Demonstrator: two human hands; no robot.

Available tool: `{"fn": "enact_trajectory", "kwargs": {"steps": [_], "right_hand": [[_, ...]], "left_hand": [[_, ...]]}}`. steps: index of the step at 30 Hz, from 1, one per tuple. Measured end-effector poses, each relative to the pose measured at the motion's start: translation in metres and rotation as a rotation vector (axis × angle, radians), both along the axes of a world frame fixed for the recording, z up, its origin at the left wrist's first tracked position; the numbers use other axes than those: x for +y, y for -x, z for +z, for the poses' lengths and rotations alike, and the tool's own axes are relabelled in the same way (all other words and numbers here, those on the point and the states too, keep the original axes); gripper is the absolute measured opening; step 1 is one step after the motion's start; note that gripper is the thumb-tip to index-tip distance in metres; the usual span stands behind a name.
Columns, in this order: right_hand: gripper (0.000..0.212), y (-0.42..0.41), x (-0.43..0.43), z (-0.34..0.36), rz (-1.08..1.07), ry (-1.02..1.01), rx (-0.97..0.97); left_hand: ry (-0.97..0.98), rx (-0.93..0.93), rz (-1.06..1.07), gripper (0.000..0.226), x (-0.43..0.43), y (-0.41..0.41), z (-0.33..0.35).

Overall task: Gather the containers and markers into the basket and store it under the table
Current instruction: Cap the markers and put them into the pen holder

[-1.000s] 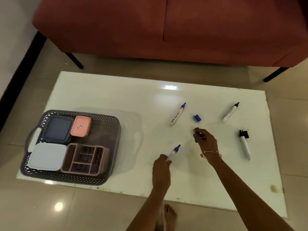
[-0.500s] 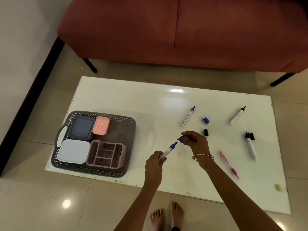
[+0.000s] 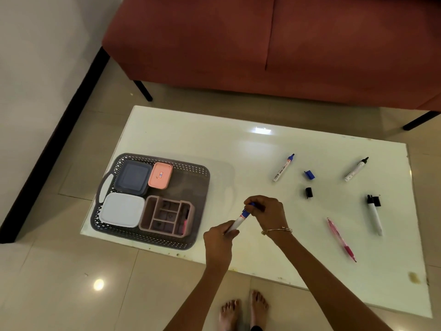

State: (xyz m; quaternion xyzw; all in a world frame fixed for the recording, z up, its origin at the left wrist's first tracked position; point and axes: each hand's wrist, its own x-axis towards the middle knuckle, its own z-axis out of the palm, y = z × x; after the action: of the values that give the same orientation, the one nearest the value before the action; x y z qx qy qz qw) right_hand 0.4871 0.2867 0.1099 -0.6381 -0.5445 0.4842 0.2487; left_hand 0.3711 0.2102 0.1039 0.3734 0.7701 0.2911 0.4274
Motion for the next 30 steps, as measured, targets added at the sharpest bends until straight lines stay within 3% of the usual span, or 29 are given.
{"fn": "enact_trajectory", "kwargs": {"steps": [5, 9, 12, 16, 23, 30], "right_hand": [[0.008, 0.019, 0.001, 0.006, 0.085, -0.001, 0.007], [0.008, 0.049, -0.001, 0.026, 0.044, -0.244, 0.031], [0.007, 0.082, -0.004, 0.037, 0.087, -0.423, 0.028], [0.013, 0.125, -0.013, 0.031, 0.412, -0.586, -0.133], [0.028, 0.155, -0.031, 0.003, 0.945, -0.491, -0.430], [0.029, 0.146, -0.045, 0.004, 0.925, -0.438, -0.189]], "left_hand": [[0.021, 0.079, -0.067, 0.030, -0.002, 0.027, 0.006], [-0.084, 0.345, -0.197, 0.042, 0.013, 0.067, 0.025], [-0.124, 0.431, -0.023, 0.052, 0.020, 0.100, 0.040], [-0.153, 0.413, 0.349, 0.023, 0.006, 0.132, 0.052], [-0.086, 0.389, 0.376, 0.025, -0.006, 0.141, 0.042], [-0.091, 0.419, 0.188, 0.036, 0.024, 0.108, 0.050]]}}
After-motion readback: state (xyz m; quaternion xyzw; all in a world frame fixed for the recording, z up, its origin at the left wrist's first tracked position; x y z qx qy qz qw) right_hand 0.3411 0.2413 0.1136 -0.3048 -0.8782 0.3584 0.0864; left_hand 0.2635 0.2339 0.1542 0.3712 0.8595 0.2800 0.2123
